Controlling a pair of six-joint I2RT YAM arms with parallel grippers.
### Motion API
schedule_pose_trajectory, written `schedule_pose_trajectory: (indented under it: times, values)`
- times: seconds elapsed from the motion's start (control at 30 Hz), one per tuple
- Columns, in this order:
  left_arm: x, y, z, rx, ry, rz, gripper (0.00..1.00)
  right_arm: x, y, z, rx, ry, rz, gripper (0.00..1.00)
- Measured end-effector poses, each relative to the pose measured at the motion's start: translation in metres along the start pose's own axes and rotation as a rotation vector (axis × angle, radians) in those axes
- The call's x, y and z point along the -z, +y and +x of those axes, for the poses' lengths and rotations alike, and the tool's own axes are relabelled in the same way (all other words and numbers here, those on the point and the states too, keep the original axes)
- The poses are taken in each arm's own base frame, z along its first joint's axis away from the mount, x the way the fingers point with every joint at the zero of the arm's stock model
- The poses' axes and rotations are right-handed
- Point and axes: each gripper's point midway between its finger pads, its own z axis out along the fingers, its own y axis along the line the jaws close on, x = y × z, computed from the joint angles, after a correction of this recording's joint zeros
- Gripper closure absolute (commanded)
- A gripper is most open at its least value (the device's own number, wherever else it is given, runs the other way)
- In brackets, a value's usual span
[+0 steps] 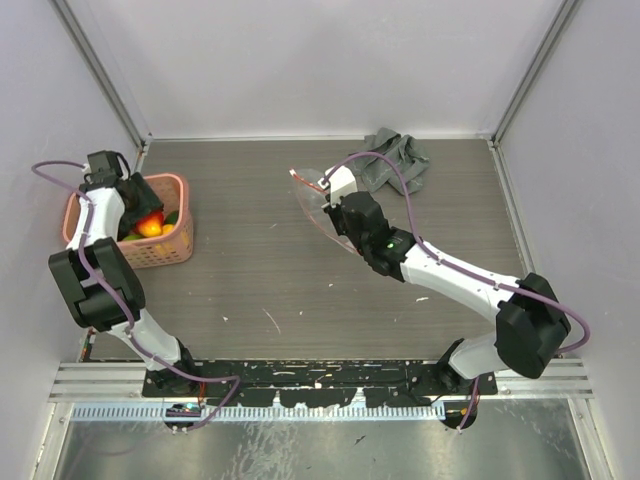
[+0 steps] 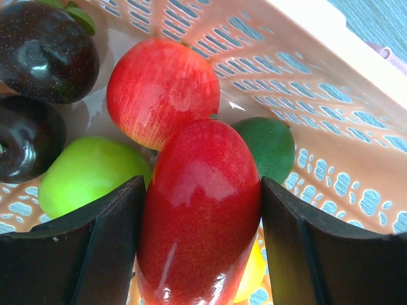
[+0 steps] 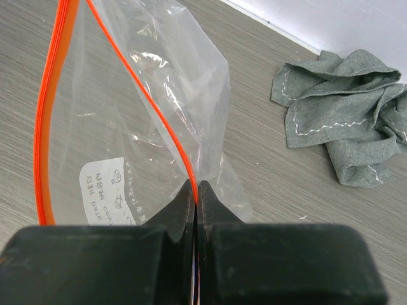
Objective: Place the food in the zip-top bag and seal the zipper
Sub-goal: Pick up the fake fruit from the bin.
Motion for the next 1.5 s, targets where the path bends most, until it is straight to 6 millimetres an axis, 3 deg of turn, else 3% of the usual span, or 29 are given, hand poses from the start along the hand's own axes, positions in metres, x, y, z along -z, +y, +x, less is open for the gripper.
schedule_pose_trajectory:
  times: [0.5,1.0,1.17,1.37,1.5]
  values:
    - [-0.007,-0.001,0.005,-0.08,0.068,-0.038,0.26,-0.002,0.001,0.004,0.004,0.01,-0.001,0.93]
    - [0.006,0.004,0.027,-0.134,0.183,-0.073,0.25,-0.002,0.001,0.004,0.001,0.01,-0.001,0.88]
    - [0.01,0.004,0.029,-0.137,0.197,-0.078,0.34,-0.002,0.001,0.004,0.001,0.01,-0.001,0.88]
    - [0.01,0.003,0.03,-0.144,0.198,-0.082,0.56,-0.002,0.001,0.004,-0.001,0.01,-0.001,0.88]
    - [0.013,0.002,0.028,-0.148,0.188,-0.082,0.64,-0.002,0.002,0.004,-0.003,0.01,-0.001,0.88]
